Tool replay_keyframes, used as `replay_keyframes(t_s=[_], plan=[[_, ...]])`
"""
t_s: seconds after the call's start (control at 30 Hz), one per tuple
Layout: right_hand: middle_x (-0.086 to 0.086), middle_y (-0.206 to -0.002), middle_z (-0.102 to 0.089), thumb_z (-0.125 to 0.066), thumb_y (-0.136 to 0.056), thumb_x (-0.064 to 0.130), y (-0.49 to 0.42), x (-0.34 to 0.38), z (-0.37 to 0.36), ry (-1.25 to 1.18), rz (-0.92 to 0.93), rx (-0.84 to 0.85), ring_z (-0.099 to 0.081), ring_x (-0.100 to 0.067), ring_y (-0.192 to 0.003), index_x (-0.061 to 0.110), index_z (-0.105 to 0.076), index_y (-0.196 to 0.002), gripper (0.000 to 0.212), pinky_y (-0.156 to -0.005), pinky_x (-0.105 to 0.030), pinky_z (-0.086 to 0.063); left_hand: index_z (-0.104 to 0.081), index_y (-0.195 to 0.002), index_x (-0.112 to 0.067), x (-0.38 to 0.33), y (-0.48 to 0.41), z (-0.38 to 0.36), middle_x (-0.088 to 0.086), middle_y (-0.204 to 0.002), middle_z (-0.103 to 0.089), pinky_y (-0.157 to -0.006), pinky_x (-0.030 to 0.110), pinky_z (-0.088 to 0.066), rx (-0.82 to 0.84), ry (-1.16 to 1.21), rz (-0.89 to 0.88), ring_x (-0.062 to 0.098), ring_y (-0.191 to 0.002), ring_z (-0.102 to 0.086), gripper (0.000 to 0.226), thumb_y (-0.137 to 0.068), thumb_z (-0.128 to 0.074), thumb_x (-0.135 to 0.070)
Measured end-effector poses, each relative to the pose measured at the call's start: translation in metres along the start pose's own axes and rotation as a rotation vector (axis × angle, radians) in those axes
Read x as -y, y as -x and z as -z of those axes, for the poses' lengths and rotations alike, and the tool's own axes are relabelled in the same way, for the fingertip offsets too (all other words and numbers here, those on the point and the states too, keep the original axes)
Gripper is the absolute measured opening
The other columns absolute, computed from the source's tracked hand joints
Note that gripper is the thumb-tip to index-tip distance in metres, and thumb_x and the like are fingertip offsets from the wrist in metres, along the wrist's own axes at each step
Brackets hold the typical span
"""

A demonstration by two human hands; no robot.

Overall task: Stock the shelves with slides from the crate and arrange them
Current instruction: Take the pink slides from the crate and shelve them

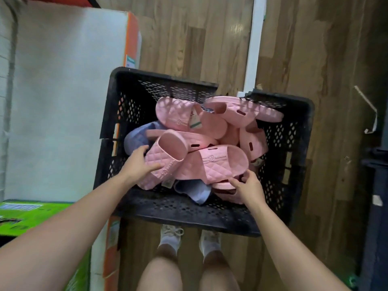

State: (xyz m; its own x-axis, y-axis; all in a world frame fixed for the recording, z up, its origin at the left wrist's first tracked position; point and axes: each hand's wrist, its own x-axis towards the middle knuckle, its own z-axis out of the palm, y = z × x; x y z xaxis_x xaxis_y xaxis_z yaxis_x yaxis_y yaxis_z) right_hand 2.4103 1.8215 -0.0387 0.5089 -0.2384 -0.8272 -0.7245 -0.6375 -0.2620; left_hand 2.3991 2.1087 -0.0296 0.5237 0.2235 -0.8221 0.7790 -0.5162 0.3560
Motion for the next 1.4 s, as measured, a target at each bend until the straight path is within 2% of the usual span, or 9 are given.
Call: replay_keyframes(t_s=[0.1,0.2,0.27,0.47,0.6,0.7,0.83,1.17,1.4], plan=[[-0.018,-0.125,-0.056,-0.076,-0.073,0.033,-0.024,-0.006,-0.012,-0.133,-0.062,-0.09,-0.054,-0.032,-0.114,-0.002,-0.042,-0.131,0.076,-0.095,-0.039,-0.044,-0.049,-0.122,-0.009,0.003,-0.024,-0.013,0.001,-0.116,-0.062,-0.089,0.031,-0.049,0.031,0.091,-0.023,0.015,-0.106,-0.061,0.086,-0.049,-0.082,-0.042],[-0.016,-0.121,-0.059,-0.083,-0.06,0.041,-0.038,-0.007,-0.021,-0.227,-0.063,-0.116,-0.057,-0.03,-0.11,0.001,-0.048,-0.124,0.084,-0.096,-0.044,-0.045,-0.042,-0.118,-0.014,0.002,-0.037,-0.025,-0.007,-0.1,-0.059,-0.063,0.006,-0.045,0.046,0.164,-0.011,-0.001,-0.082,-0.056,0.061,-0.07,-0.08,-0.008],[-0.017,-0.126,-0.055,-0.086,-0.053,0.041,-0.042,-0.002,-0.026,-0.244,-0.079,-0.091,-0.054,-0.031,-0.114,0.0,-0.041,-0.129,0.097,-0.098,-0.046,-0.043,-0.039,-0.124,-0.012,0.004,-0.043,-0.027,-0.01,-0.093,-0.056,-0.053,0.002,-0.042,0.083,0.195,-0.014,-0.008,-0.075,-0.051,0.062,-0.074,-0.073,0.001],[-0.019,-0.128,-0.05,-0.084,-0.064,0.028,-0.036,0.0,-0.03,-0.157,-0.064,-0.123,-0.052,-0.034,-0.113,0.002,-0.028,-0.128,0.089,-0.092,-0.042,-0.043,-0.043,-0.121,-0.014,0.007,-0.047,-0.018,-0.006,-0.104,-0.055,-0.077,0.02,-0.042,0.072,0.078,-0.059,0.012,-0.099,-0.054,0.066,-0.068,-0.082,-0.02],[-0.009,-0.112,-0.052,-0.082,-0.065,0.026,-0.019,0.009,-0.029,-0.22,-0.016,-0.19,-0.053,-0.025,-0.095,0.007,-0.032,-0.12,0.077,-0.09,-0.045,-0.044,-0.044,-0.108,-0.013,0.013,-0.035,-0.022,-0.001,-0.099,-0.058,-0.065,0.023,-0.04,-0.004,0.033,-0.09,0.016,-0.092,-0.056,0.057,-0.068,-0.081,-0.028],[-0.009,-0.114,-0.052,-0.082,-0.064,0.022,-0.004,0.015,-0.025,-0.237,0.075,-0.208,-0.053,-0.027,-0.103,0.008,-0.034,-0.117,0.073,-0.09,-0.046,-0.044,-0.045,-0.109,-0.01,0.015,-0.02,-0.021,0.004,-0.103,-0.06,-0.075,0.032,-0.045,-0.084,0.097,-0.067,0.02,-0.094,-0.057,0.057,-0.069,-0.081,-0.028],[-0.001,-0.105,-0.047,-0.08,-0.067,0.014,0.023,0.028,-0.002,-0.224,0.164,-0.21,-0.05,-0.022,-0.098,0.008,-0.036,-0.118,0.067,-0.081,-0.032,-0.041,-0.047,-0.111,-0.011,0.01,0.01,-0.008,0.007,-0.108,-0.061,-0.087,0.043,-0.048,-0.144,0.204,-0.014,0.025,-0.099,-0.059,0.06,-0.066,-0.082,-0.031],[-0.005,-0.114,-0.053,-0.079,-0.07,0.019,0.13,0.061,0.084,-0.176,0.234,-0.256,-0.052,-0.021,-0.098,0.016,-0.038,-0.121,0.066,-0.079,-0.037,-0.047,-0.049,-0.109,-0.015,-0.037,0.125,0.048,0.001,-0.102,-0.058,-0.075,0.03,-0.041,-0.191,0.28,-0.065,0.019,-0.093,-0.054,0.055,-0.066,-0.081,-0.031],[0.002,-0.109,-0.053,-0.08,-0.07,0.015,0.233,0.083,0.139,-0.236,0.404,-0.212,-0.054,-0.016,-0.096,0.019,-0.041,-0.117,0.061,-0.077,-0.031,-0.048,-0.052,-0.115,-0.011,-0.075,0.214,0.1,0.006,-0.11,-0.062,-0.086,0.041,-0.049,-0.144,0.298,-0.146,0.025,-0.102,-0.058,0.06,-0.066,-0.08,-0.035]])
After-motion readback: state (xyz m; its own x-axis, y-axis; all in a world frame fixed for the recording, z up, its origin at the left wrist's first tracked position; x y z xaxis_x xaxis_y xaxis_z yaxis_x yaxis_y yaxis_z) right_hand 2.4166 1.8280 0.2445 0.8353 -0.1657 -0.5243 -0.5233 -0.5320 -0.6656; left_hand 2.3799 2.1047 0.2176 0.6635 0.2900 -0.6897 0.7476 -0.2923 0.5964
